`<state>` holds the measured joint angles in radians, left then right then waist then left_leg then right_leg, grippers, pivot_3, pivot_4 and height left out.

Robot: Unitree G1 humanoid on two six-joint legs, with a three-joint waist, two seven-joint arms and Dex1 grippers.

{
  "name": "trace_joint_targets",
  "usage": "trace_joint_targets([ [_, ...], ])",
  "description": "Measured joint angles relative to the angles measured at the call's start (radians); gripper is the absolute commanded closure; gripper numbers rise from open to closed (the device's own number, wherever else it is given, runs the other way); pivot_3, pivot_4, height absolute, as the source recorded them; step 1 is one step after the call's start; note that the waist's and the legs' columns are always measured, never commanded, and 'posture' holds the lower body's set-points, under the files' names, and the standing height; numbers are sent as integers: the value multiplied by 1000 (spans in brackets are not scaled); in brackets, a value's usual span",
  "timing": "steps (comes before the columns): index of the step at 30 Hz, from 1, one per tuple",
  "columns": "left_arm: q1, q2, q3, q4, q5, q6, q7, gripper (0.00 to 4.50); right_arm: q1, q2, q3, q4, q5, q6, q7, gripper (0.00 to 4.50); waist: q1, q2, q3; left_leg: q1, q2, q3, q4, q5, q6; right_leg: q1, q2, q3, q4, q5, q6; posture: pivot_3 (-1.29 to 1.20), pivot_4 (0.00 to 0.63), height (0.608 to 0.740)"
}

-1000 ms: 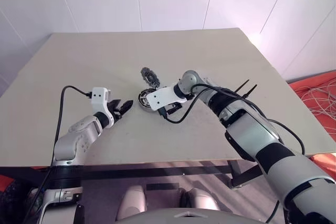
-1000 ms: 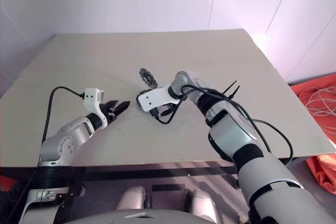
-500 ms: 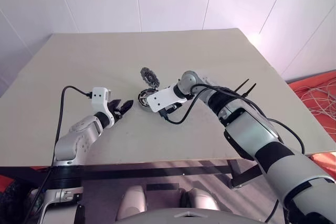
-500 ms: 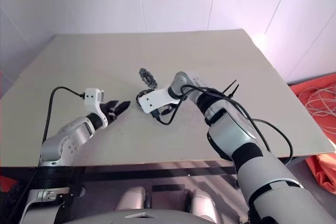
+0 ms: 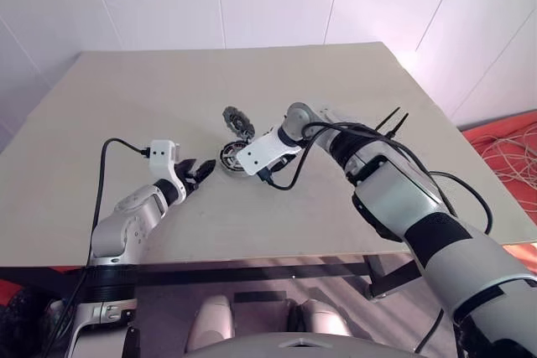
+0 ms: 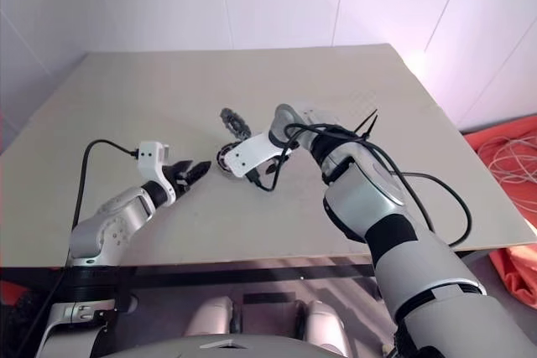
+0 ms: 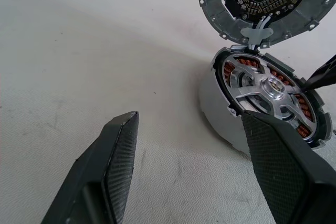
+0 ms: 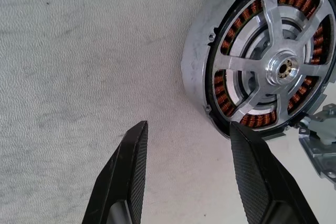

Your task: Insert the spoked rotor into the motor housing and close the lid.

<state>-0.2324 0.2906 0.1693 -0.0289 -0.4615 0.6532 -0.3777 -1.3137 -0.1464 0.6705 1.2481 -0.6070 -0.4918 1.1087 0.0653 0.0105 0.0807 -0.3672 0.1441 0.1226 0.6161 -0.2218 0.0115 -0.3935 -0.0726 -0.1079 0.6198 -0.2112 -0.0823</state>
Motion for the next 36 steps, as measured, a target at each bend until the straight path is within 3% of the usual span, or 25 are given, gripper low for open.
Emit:
trace_joint_targets([
  [11,10,-3,0,0,0,-3,13,1186,-1,37,0,-4,0,-38,45,1798,0,0,0,-1,1,0,1,1,-1,-3,0,0,3,-1,-2,0,0,740],
  [14,10,-3,0,0,0,-3,13,1186,3,36,-2,-6,1,-43,45,2367,0,0,0,-1,1,0,1,1,-1,-3,0,0,3,-1,-2,0,0,740],
  [19,10,-3,0,0,0,-4,12,1186,3,36,-10,-15,2,-42,28,4072,2,0,0,-1,1,0,1,1,-1,-2,0,0,3,-1,-2,0,0,740],
  [29,10,-3,1,0,0,-4,12,1186,5,37,-12,-15,0,-34,8,4072,1,0,0,0,1,1,1,1,-1,-1,0,0,4,-1,-2,0,0,740],
  [31,10,-3,1,0,0,-4,12,1186,6,39,-12,-14,0,-31,8,4468,1,0,0,0,1,1,1,1,-2,-1,0,0,4,-1,-2,0,0,740],
  [36,10,-3,0,0,0,-4,12,1186,8,37,-12,-9,0,-33,27,4500,0,0,0,0,2,1,1,1,-2,-2,0,0,4,-1,-2,0,0,740],
])
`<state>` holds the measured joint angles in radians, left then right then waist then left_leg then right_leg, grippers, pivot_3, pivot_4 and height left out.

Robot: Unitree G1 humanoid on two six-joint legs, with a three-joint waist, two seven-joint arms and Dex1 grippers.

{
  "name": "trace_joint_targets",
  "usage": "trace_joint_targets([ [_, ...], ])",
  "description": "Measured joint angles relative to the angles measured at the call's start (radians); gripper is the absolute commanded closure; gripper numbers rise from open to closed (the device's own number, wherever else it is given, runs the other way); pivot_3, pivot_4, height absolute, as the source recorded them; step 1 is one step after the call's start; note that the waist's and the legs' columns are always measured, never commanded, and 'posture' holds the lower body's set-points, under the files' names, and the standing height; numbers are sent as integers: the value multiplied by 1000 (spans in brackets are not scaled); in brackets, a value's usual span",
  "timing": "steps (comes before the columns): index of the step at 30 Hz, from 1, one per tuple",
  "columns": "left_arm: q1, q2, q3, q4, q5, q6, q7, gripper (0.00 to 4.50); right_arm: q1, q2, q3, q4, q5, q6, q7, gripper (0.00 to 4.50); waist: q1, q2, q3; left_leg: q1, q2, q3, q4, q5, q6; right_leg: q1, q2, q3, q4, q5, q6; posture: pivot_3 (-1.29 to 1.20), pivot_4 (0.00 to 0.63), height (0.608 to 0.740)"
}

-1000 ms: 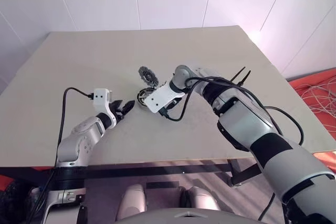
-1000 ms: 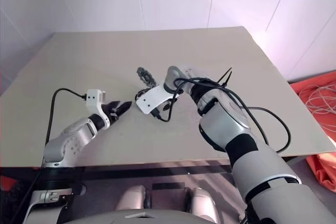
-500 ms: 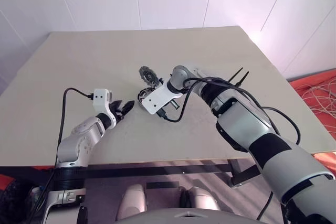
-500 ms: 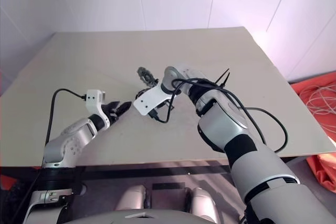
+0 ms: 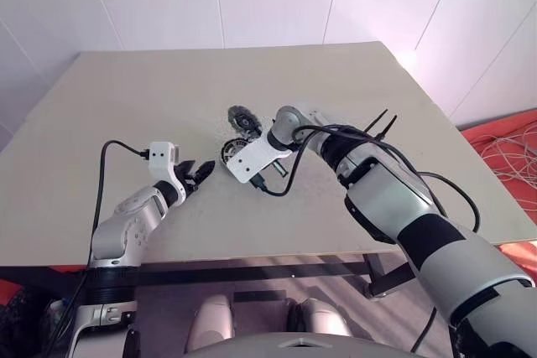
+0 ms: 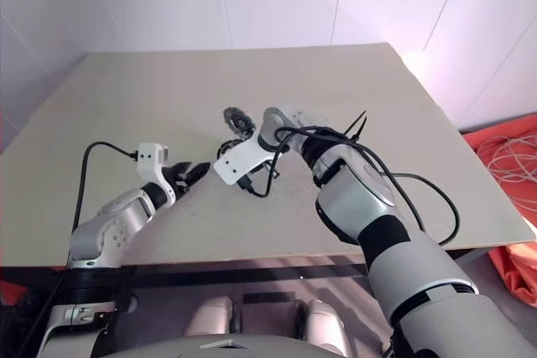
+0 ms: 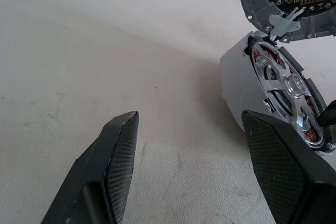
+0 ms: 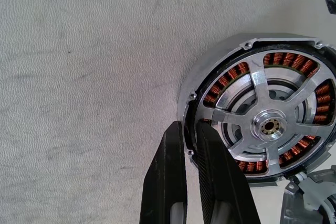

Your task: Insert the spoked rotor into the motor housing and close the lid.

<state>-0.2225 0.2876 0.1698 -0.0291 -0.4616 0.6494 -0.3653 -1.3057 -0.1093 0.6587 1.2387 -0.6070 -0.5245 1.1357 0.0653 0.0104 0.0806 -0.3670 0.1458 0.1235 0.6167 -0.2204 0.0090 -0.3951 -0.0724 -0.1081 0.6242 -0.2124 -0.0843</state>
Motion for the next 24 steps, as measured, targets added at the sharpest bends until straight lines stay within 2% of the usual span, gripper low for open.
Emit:
trace_joint_targets([
  [8,-3,-5,0,0,0,0,1,1186,11,-25,-4,-23,7,-16,19,4500,6,0,0,-1,0,0,0,0,1,0,0,0,-1,0,0,0,0,740],
  [12,-3,-16,-1,1,2,-11,3,1186,43,-92,-18,-83,36,-41,90,4500,15,0,0,-2,0,0,2,-1,2,0,0,0,-1,0,0,0,0,740],
  [19,10,-55,-6,4,4,-22,9,1186,210,-302,-63,-424,163,33,332,4500,32,-1,0,-3,0,0,4,1,7,0,0,-1,-1,0,0,0,0,740],
  [24,7,-66,-10,9,9,-32,12,1186,354,-446,-48,-781,273,300,404,4500,34,-1,0,-2,0,0,4,1,8,1,0,-1,-1,0,1,0,0,740],
])
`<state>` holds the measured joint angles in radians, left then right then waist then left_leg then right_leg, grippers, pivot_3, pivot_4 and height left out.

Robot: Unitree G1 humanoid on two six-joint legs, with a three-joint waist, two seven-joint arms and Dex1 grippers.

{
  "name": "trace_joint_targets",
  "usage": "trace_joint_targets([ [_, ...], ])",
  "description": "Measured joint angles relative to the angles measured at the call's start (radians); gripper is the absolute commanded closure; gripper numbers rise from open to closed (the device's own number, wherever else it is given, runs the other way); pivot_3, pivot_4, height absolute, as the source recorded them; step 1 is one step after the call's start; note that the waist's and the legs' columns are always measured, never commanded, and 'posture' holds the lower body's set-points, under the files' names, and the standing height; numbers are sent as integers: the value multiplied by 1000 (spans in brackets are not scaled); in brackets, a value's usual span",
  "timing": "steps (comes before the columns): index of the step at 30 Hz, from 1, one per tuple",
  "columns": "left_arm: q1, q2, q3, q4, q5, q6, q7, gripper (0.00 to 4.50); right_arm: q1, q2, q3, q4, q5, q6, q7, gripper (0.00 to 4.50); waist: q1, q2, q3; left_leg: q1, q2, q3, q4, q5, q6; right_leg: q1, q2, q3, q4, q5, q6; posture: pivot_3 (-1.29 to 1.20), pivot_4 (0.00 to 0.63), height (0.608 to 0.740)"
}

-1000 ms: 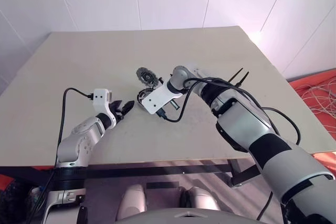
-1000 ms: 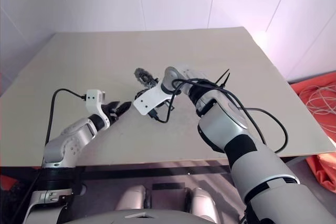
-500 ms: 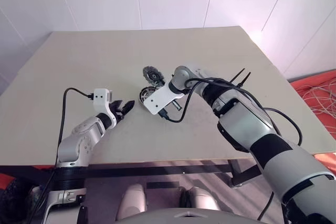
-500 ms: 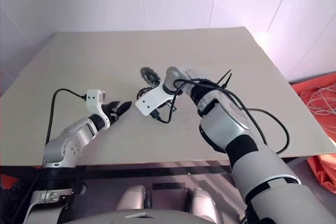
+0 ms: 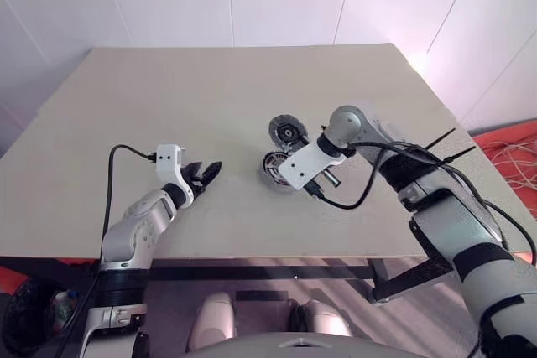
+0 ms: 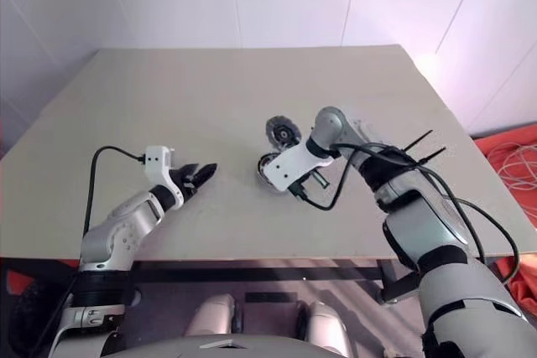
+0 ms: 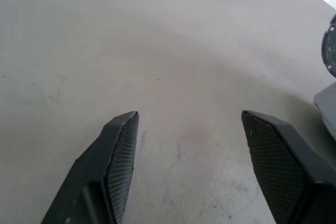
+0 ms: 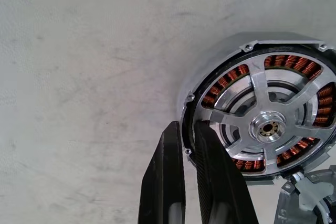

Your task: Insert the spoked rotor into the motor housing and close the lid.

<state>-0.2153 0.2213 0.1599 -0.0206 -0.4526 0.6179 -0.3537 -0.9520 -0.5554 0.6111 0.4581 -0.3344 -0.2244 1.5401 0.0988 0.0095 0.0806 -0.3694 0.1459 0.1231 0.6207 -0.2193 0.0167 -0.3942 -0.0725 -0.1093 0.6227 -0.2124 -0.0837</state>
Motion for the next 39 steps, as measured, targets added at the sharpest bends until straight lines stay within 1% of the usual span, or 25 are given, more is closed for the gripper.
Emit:
trace_joint_targets([
  [3,0,0,1,9,4,-2,0,1186,35,-63,50,-186,90,275,8,4500,-3,0,0,1,1,0,0,0,0,0,0,0,0,0,0,0,0,740],
  [5,-1,-4,-3,12,5,-7,-3,1186,37,-73,79,-283,144,476,9,4500,-8,0,0,1,2,0,0,1,-2,0,2,0,0,0,0,0,0,740],
  [8,-1,-5,-5,12,5,-8,-4,1186,32,-57,107,-384,202,697,10,4500,-5,0,0,1,6,0,0,2,-3,0,6,0,-1,0,0,0,0,740],
  [13,4,-5,-3,11,5,-8,-4,1186,-34,52,117,-408,247,1014,6,4500,-3,0,0,1,7,0,0,2,-6,0,8,0,-2,0,0,0,0,740],
  [16,18,-3,2,3,5,-8,-3,1186,-101,134,118,-349,272,1178,-22,4500,-4,0,0,1,8,-1,0,1,-9,0,8,0,-2,0,0,0,0,740],
  [18,25,0,6,-4,5,-7,-1,1186,-140,200,116,-287,292,1313,-69,4500,-3,0,0,1,8,-1,0,1,-10,0,8,0,-2,0,0,0,0,740],
  [20,29,5,8,-11,5,-7,2,1186,-160,253,112,-248,310,1397,-115,4500,-2,0,0,1,8,-1,-1,1,-10,1,8,0,-2,0,-1,0,0,740],
  [22,31,9,10,-15,5,-6,7,1186,-171,296,109,-222,327,1449,-168,4500,-2,0,0,1,8,-1,-1,1,-11,1,8,0,-2,0,-1,0,0,740],
  [24,32,12,10,-20,4,-4,10,1186,-176,316,107,-206,342,1470,-207,4500,-1,0,0,2,7,-1,-1,2,-12,2,8,0,-2,0,-1,0,0,740],
  [28,32,18,16,-26,3,3,10,1186,-182,332,104,-188,376,1490,-265,4500,-2,0,0,6,7,-1,-3,2,-13,5,8,0,-3,0,0,0,0,740],
  [31,33,21,25,-27,3,3,11,1186,-193,368,89,-138,395,1503,-317,4500,-3,0,0,10,8,-1,-6,4,-16,6,9,1,-3,-3,6,0,0,740],
  [35,34,22,32,-30,3,4,12,1186,-200,418,69,-80,413,1512,-387,4500,-2,0,0,12,9,-2,-7,6,-20,7,11,1,-3,-3,5,0,0,740],
  [37,33,25,35,-30,3,4,13,1186,-200,438,62,-60,421,1515,-415,3781,-3,0,0,13,9,-2,-8,7,-22,7,12,1,-3,-3,5,0,0,740],
  [39,33,30,40,-30,3,4,13,1186,-206,462,44,-32,429,1514,-447,3211,-3,0,0,13,10,-2,-8,8,-23,7,13,2,-3,-3,4,0,0,740],
])
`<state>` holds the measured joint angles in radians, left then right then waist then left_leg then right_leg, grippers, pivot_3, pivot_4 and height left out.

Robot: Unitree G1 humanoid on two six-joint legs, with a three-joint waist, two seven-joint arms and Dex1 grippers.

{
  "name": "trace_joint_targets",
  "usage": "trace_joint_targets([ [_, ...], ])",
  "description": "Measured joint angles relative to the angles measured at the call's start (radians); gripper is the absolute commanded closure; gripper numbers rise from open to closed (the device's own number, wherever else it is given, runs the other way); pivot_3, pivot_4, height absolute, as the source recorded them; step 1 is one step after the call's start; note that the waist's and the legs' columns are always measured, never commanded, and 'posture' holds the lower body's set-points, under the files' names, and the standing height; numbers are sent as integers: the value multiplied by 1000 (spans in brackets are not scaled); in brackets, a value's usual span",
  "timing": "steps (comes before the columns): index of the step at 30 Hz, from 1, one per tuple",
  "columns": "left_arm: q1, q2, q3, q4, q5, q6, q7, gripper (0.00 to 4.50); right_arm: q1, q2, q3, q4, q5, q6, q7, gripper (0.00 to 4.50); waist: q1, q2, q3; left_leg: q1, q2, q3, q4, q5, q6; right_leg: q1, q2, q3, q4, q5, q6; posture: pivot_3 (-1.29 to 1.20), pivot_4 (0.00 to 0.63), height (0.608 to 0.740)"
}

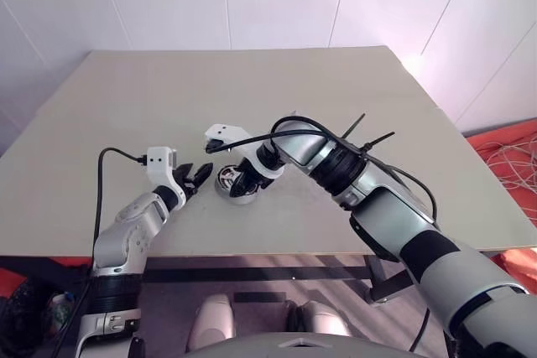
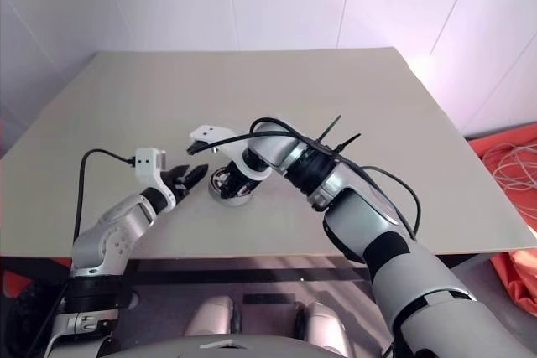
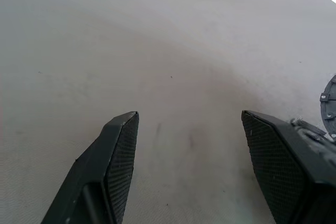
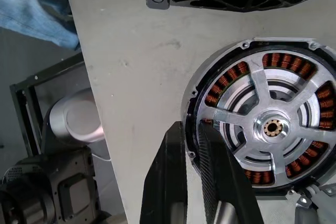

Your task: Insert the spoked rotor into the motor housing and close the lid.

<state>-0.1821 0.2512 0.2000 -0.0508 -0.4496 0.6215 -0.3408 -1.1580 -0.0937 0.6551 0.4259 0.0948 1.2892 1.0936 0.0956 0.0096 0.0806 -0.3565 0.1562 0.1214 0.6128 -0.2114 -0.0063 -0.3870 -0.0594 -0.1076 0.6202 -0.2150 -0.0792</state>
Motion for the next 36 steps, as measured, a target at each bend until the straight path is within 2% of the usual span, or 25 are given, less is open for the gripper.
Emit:
trace_joint_targets([
  [9,0,10,6,-1,0,1,0,1186,-25,55,-68,70,26,0,-93,138,-1,0,0,0,1,0,-2,1,-1,0,1,1,-1,0,-1,0,0,740],
  [17,-20,11,1,3,0,1,-3,1186,-244,101,-338,116,103,-52,-176,41,0,0,0,2,1,0,-5,0,-1,-1,2,1,-1,0,-1,0,0,740],
  [22,-38,9,-14,15,0,12,-21,1186,-210,-32,-397,86,97,-197,-205,41,6,-2,0,3,0,0,-5,0,-1,2,2,2,-3,0,-1,0,0,740],
  [25,-46,26,-16,34,0,19,-35,1186,-62,-198,-364,25,31,-371,-209,615,12,-4,-1,5,0,0,-5,1,-2,5,2,2,-5,1,0,0,0,740],
  [28,-51,47,-15,53,1,21,-53,1186,77,-330,-309,14,-59,-523,-218,1698,11,-3,-1,2,-1,1,-5,1,-2,2,2,2,-5,2,-2,0,0,740],
  [32,-85,60,-23,84,1,23,-74,1186,205,-430,-277,-93,-109,-612,-178,3094,-2,-2,-1,-10,1,1,-4,1,-2,-5,3,1,-2,4,-8,0,0,740],
  [36,-99,65,-34,92,1,23,-91,1186,273,-442,-266,-222,-100,-594,-133,4437,0,-2,-1,-9,1,1,-4,1,-1,-5,3,1,-3,4,-8,0,0,740],
])
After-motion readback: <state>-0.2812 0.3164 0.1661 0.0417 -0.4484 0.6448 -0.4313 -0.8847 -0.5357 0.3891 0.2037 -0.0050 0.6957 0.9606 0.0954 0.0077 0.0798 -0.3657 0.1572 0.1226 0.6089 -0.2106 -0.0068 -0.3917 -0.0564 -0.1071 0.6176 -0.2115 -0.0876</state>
